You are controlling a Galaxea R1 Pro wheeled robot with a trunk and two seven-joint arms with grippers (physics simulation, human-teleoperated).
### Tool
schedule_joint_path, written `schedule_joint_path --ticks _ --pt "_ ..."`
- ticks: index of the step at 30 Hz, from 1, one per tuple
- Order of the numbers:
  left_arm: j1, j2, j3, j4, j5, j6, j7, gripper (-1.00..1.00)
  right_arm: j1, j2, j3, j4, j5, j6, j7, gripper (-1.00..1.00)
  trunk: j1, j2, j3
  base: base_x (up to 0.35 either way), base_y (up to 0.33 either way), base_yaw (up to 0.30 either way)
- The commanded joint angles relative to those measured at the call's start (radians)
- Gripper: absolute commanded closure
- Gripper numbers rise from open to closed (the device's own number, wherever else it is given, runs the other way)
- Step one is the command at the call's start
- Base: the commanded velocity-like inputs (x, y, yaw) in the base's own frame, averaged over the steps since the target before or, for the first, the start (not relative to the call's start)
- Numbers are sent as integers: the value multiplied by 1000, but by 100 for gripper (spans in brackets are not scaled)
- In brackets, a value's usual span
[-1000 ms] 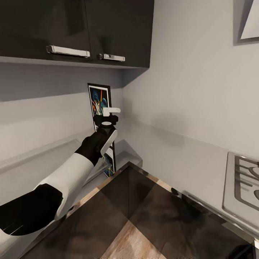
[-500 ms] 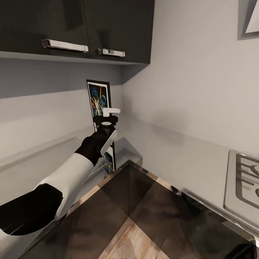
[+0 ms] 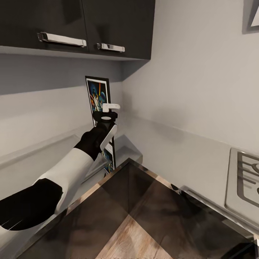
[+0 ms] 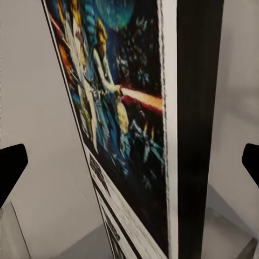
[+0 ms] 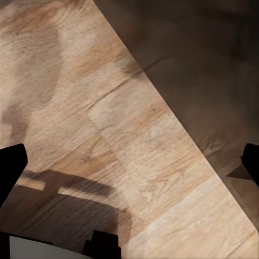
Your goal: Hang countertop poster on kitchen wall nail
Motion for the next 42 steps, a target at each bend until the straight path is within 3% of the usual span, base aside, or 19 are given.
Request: schedule_joint_path --ticks 1,7,21,36,37,42 --pt "-4 0 -2 0 7 5 7 -100 0 -1 2 0 4 -2 0 -100 0 -1 -3 0 0 0" --pt "-16 0 -2 10 7 8 7 -100 0 -1 2 0 4 -2 0 -100 0 -1 -12 0 0 0" --pt "-108 0 -2 108 8 9 7 -100 0 -1 2 0 4 -2 0 -100 0 -1 -35 0 0 0" --pt "-114 0 -1 105 9 8 7 -100 0 -1 2 0 4 -2 0 -100 0 -1 -46 0 0 0" --pt "-114 0 -1 104 9 8 7 100 0 -1 2 0 4 -2 0 -100 0 -1 -46 0 0 0" --pt "-114 0 -1 100 9 8 7 100 0 -1 2 0 4 -2 0 -100 0 -1 -46 0 0 0"
